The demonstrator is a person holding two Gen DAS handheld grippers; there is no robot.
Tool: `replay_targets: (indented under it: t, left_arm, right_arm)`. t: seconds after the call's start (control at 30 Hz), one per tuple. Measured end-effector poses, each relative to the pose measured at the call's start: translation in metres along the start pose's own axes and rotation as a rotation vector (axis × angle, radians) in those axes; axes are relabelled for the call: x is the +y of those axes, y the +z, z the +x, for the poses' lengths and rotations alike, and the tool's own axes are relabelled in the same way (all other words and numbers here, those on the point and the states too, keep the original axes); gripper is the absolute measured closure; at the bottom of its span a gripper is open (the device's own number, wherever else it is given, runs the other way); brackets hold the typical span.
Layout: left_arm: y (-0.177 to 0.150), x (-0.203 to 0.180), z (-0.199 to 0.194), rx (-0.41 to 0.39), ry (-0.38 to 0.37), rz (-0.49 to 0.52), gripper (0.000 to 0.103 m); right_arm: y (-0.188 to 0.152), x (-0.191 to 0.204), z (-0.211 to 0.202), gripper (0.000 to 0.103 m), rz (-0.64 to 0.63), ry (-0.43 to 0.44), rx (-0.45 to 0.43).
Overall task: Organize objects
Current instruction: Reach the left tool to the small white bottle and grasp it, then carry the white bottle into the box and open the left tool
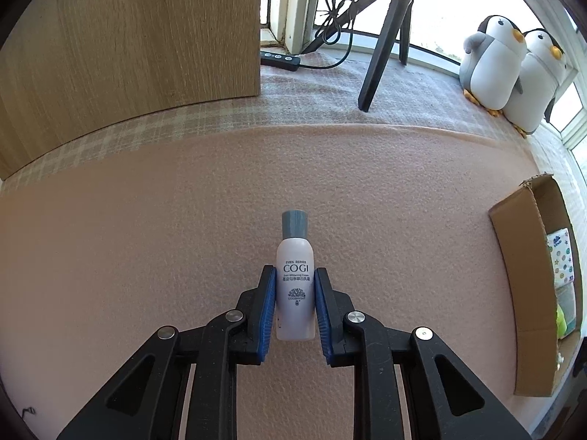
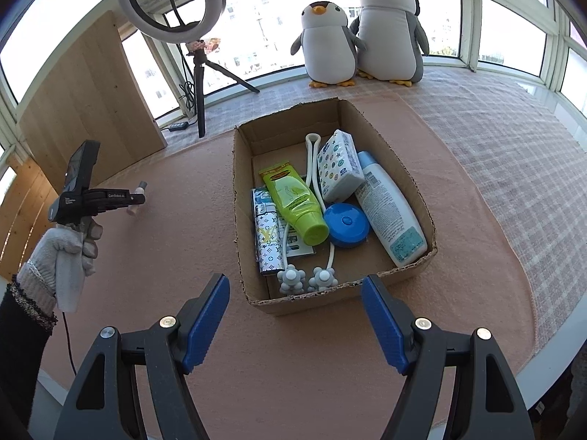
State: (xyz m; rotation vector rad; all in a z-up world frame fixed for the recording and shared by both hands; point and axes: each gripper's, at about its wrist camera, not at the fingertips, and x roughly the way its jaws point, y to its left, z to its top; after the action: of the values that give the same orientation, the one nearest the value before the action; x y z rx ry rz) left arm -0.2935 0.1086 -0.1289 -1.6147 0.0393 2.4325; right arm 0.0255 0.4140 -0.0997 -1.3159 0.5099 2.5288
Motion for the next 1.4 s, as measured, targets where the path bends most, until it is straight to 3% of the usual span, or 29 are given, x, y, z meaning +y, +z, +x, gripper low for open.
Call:
replay_targets:
  t: [0.37, 0.67, 1.07, 1.13, 1.2, 1.4]
  left_arm:
    - [0.012, -0.112, -0.045, -0.08, -0.147, 0.147, 0.081]
    - [-0.003, -0.217, -0.044, -0.056, -0.243, 0.264, 0.081]
    - [-0.02, -0.271, -0.034, -0.023, -0.264, 0.338, 0.081]
    - [-0.02, -0.274, -0.035, -0.013, -0.273, 0.335, 0.072]
    - [-0.019, -0.272, -0.038, -0.029, -0.267, 0.324, 0.037]
    - [-0.016, -0.257, -0.051, -0.066, -0.26, 0.304, 0.033]
  right_arm:
    - [-0.013, -0.011, -0.006, 0.032, -0.019, -0.09, -0.017]
    - [-0.028, -0.029, -0.013, 0.032, 0.01, -0.11, -0.01]
    - [-0.036, -0.049, -0.018, 0.032, 0.05, -0.112, -0.01]
    - [-0.037, -0.05, -0.018, 0.032, 0.051, -0.113, -0.009]
    - [-0.038, -0.049, -0.018, 0.032, 0.053, -0.113, -0.008]
    - [-0.036, -0.044, -0.017, 0.032, 0.044, -0.106, -0.007]
